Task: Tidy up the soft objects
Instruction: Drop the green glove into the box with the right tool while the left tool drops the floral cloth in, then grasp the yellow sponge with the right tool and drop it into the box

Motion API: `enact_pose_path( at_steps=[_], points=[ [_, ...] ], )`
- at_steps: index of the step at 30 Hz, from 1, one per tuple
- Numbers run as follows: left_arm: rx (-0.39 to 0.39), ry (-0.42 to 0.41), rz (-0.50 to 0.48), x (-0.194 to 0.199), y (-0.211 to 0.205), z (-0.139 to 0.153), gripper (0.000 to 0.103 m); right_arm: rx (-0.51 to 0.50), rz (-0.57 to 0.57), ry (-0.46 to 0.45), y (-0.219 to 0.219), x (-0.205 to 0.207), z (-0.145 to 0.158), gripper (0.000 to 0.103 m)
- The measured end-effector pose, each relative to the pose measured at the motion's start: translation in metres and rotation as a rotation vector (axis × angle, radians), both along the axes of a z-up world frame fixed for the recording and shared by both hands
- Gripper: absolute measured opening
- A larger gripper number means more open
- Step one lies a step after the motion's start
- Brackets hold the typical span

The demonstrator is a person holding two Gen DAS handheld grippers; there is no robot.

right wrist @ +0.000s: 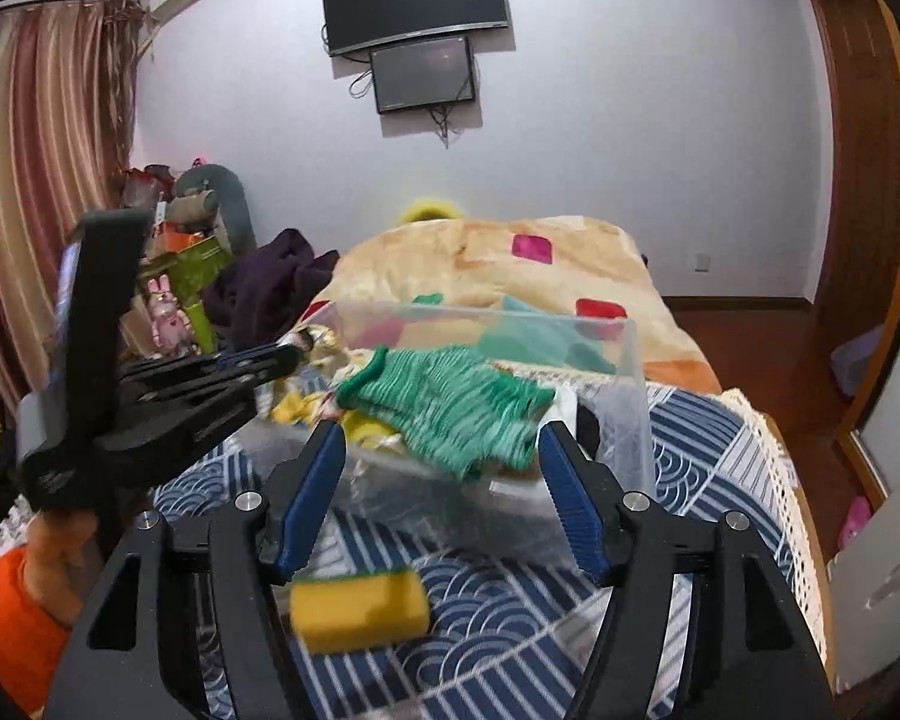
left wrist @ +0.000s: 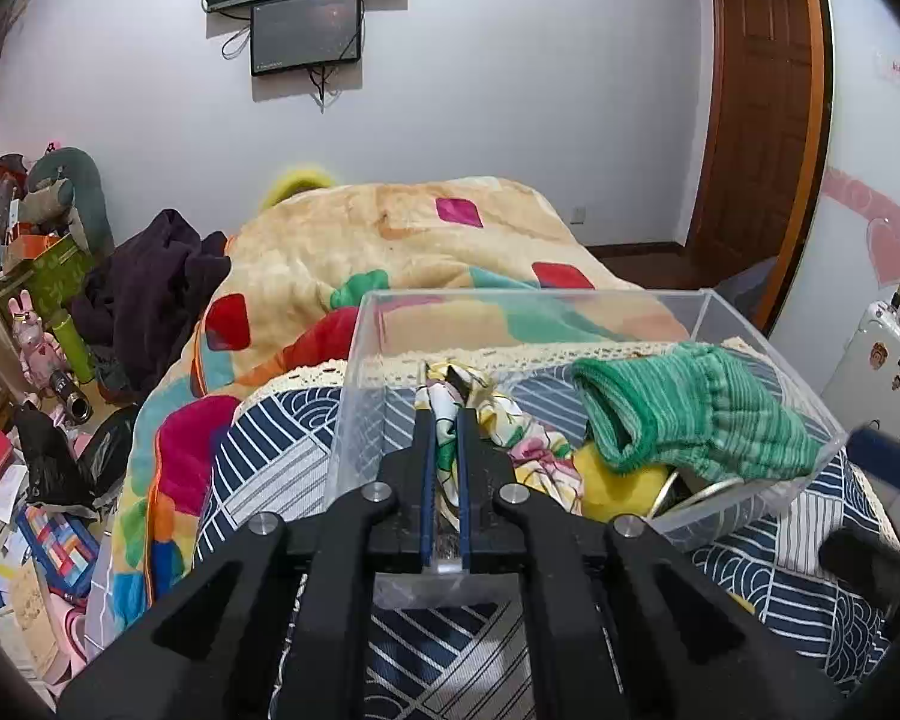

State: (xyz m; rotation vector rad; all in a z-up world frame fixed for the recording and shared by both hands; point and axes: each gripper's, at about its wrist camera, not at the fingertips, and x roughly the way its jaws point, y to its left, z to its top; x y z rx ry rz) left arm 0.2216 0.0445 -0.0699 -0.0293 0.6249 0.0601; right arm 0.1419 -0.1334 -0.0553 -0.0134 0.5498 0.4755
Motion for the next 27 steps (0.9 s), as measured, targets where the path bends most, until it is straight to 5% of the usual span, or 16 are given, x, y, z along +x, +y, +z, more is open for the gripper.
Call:
enact_pose_path(
  at_steps=[6, 11, 19, 23, 27],
  points=[
    [-0.004, 0.030, -0.005, -0.002, -0.001, -0.006, 0.013, -0.022, 0.040, 0.041, 0.004, -0.014, -0.020, 0.079],
    [-0.019, 0.013, -0.014, -0.015, 0.001, -0.002, 0.049, -0.046, 0.082, 0.095, 0.013, -0.014, -0.038, 0.084],
    [-0.023, -0.013, -0.040, -0.037, 0.001, 0.004, 0.057, -0.084, 0.145, 0.143, 0.034, -0.012, -0.053, 0.083],
    [-0.029, -0.029, -0.048, -0.048, 0.001, 0.007, 0.060, -0.096, 0.159, 0.144, 0.038, -0.014, -0.054, 0.057],
    [-0.038, -0.057, -0.053, -0.062, 0.002, 0.014, 0.064, -0.076, 0.145, 0.127, 0.032, -0.017, -0.049, 0.050]
  ],
)
